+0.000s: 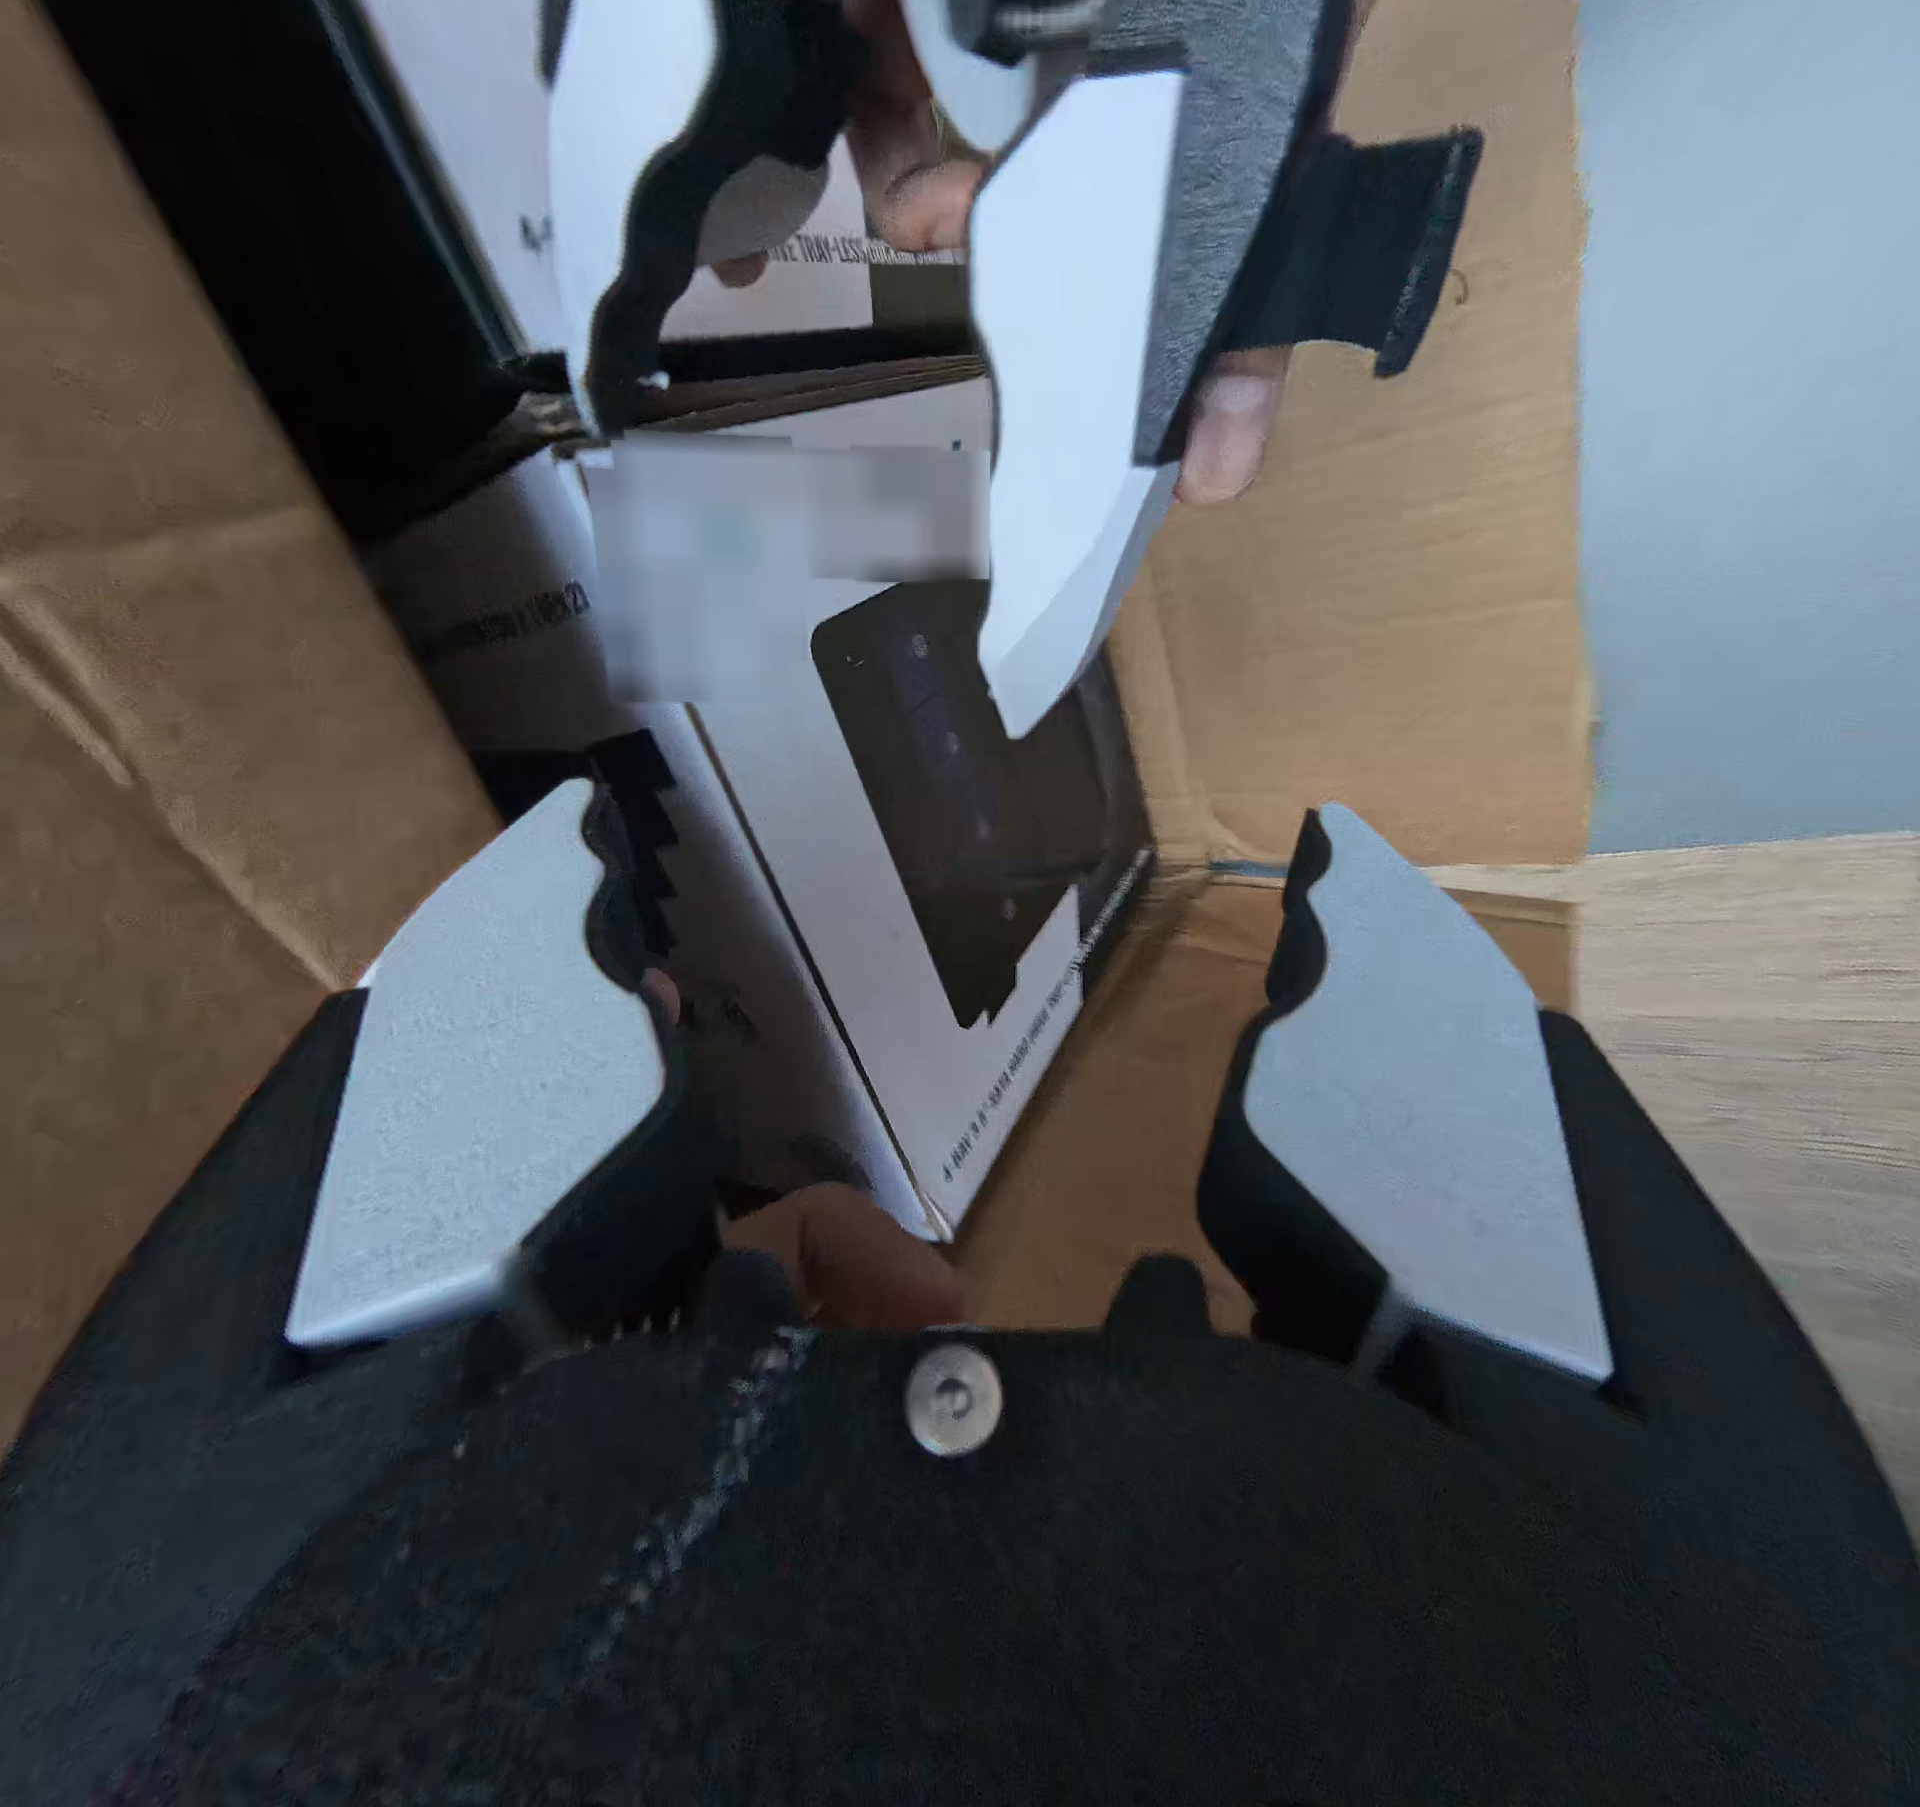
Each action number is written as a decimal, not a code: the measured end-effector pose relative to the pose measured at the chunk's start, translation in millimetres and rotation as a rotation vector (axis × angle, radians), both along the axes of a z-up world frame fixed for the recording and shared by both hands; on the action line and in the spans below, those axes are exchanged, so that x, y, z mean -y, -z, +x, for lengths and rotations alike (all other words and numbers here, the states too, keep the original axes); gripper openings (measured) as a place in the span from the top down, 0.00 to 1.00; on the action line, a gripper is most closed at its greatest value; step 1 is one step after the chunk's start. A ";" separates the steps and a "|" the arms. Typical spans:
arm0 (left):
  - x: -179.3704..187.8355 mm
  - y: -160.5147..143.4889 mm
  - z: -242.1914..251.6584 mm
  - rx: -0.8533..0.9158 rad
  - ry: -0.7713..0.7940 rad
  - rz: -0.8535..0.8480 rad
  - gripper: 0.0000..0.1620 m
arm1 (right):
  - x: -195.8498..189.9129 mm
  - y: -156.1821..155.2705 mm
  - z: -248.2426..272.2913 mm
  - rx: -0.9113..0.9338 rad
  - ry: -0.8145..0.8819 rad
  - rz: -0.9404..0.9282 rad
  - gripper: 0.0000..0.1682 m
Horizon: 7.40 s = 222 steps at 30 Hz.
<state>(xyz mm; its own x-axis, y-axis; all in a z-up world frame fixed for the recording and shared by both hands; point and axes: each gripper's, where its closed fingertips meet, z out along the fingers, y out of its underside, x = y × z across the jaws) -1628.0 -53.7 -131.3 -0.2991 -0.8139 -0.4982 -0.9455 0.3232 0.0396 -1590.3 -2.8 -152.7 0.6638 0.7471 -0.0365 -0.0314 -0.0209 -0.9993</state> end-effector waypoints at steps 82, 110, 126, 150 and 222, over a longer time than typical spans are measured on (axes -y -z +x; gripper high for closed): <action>-65.9 60.3 -50.9 -0.246 -0.054 0.171 0.13 | -30.0 99.3 8.4 0.029 0.333 -0.020 0.50; -52.4 58.5 -54.3 -0.275 -0.201 0.005 0.11 | -30.6 127.9 1.0 -0.108 0.240 -0.308 0.46; -81.0 53.6 -52.0 -0.182 -0.125 0.264 0.27 | -38.3 171.6 21.6 -0.204 0.333 -0.781 0.43; -123.6 64.0 119.6 -0.065 -0.196 0.313 0.10 | -22.2 87.7 218.5 -0.057 0.733 -0.198 0.39; 213.0 155.4 169.6 0.373 -1.235 0.301 0.44 | -84.4 221.2 384.3 1.141 -0.748 -0.016 0.65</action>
